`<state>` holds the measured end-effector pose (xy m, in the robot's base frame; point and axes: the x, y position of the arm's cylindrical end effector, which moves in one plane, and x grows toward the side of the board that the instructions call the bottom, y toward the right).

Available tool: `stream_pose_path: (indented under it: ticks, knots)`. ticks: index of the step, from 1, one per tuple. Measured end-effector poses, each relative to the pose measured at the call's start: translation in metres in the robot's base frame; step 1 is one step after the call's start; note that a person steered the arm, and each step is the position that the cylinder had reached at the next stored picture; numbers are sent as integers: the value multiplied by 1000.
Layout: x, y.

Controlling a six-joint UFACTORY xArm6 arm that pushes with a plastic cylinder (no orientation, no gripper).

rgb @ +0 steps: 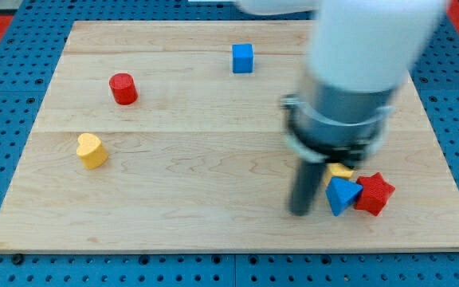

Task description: Place the yellow heart at the center of the board

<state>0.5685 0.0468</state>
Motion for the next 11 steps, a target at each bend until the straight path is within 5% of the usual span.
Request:
stream_pose_path:
  ticks: [3,5,6,11]
  knots:
    - [-63,-317]
    - [-76,-208]
    - [-83,-239]
    - [-123,-83]
